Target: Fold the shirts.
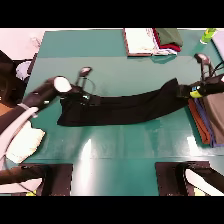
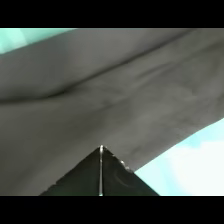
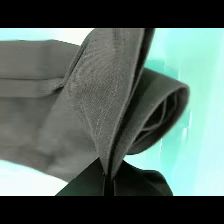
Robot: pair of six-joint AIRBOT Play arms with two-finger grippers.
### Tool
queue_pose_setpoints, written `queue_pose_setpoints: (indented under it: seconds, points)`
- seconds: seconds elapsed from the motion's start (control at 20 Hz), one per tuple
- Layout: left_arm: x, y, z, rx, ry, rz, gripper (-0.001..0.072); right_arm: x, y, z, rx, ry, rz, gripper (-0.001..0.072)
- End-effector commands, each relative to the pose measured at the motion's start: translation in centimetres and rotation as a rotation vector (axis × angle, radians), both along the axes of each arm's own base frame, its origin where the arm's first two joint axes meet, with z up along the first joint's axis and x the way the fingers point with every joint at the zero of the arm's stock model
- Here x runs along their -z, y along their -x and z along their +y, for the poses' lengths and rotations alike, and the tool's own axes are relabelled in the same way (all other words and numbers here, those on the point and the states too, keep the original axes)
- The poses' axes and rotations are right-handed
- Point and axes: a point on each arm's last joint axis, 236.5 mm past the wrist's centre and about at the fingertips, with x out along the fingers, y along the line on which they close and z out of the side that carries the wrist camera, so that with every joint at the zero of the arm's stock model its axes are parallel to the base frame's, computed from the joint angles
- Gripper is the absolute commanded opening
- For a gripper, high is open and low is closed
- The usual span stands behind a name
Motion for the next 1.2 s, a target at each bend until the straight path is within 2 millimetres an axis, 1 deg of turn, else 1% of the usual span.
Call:
queue_pose_setpoints:
  seconds: [0.0, 0.1, 0.15, 0.25, 0.35, 0.45, 0.55, 0.6, 0.65, 0.7, 0.75, 0.8, 0.85, 0.95, 1.0, 1.1, 1.15]
  points:
    - [3.2, 0.5, -6.8, 0.104, -0.003, 0.019, 0.0021, -5.8, 0.4, 2.9, -0.074, -0.012, -0.079, 0.0017]
    - [4.0, 0.4, -9.5, 0.151, -0.003, 0.02, 0.0021, -8.0, 0.1, 4.5, -0.114, -0.019, -0.114, 0.0017]
    - [4.3, 0.5, -10.4, 0.166, -0.003, 0.02, 0.0021, -8.8, 0.0, 5.3, -0.136, -0.023, -0.121, 0.0017]
    - [4.9, 0.6, -11.2, 0.18, -0.006, 0.027, 0.0021, -9.9, -0.5, 7.0, -0.177, -0.029, -0.136, 0.0017]
    - [5.6, 0.7, -11.0, 0.182, -0.016, 0.045, 0.0021, -10.9, -1.2, 8.8, -0.222, -0.034, -0.152, 0.0017]
    - [5.7, 0.8, -10.9, 0.186, -0.023, 0.045, 0.0021, -11.6, -1.8, 10.6, -0.261, -0.041, -0.162, 0.0016]
    - [5.7, 0.3, -10.5, 0.188, -0.039, 0.028, 0.0021, -12.2, -2.1, 12.2, -0.293, -0.05, -0.173, 0.0017]
    - [5.3, -0.1, -10.1, 0.179, -0.039, 0.032, 0.0021, -12.4, -2.1, 13.0, -0.309, -0.053, -0.178, 0.0017]
    - [4.5, -0.8, -9.5, 0.155, -0.033, 0.036, 0.0021, -12.6, -2.2, 13.7, -0.318, -0.06, -0.181, 0.0017]
    - [3.3, -1.9, -8.5, 0.134, -0.027, 0.023, 0.0021, -12.7, -2.1, 14.4, -0.33, -0.064, -0.182, 0.0017]
    - [1.7, -3.1, -7.2, 0.112, -0.022, -0.004, 0.0021, -12.7, -2.0, 15.3, -0.348, -0.068, -0.182, 0.0017]
    - [-0.2, -4.6, -5.2, 0.081, -0.028, -0.046, 0.0021, -12.6, -1.9, 16.2, -0.362, -0.075, -0.179, 0.0017]
    - [-2.2, -5.8, -3.0, 0.053, -0.042, -0.091, 0.0021, -12.5, -1.6, 17.7, -0.393, -0.096, -0.174, 0.0017]
    - [-6.4, -8.1, 3.1, -0.013, -0.119, -0.199, 0.0022, -12.3, -1.2, 21.8, -0.455, -0.182, -0.176, 0.0017]
    - [-8.6, -9.0, 6.8, -0.056, -0.171, -0.255, 0.0022, -12.3, -1.1, 24.3, -0.484, -0.233, -0.185, 0.0017]
    - [-13.0, -9.5, 13.8, -0.153, -0.267, -0.348, 0.0022, -11.8, -0.9, 29.2, -0.533, -0.307, -0.209, 0.0017]
    - [-15.0, -9.4, 16.8, -0.203, -0.303, -0.386, 0.0022, -11.2, -0.8, 31.8, -0.556, -0.333, -0.226, 0.0018]
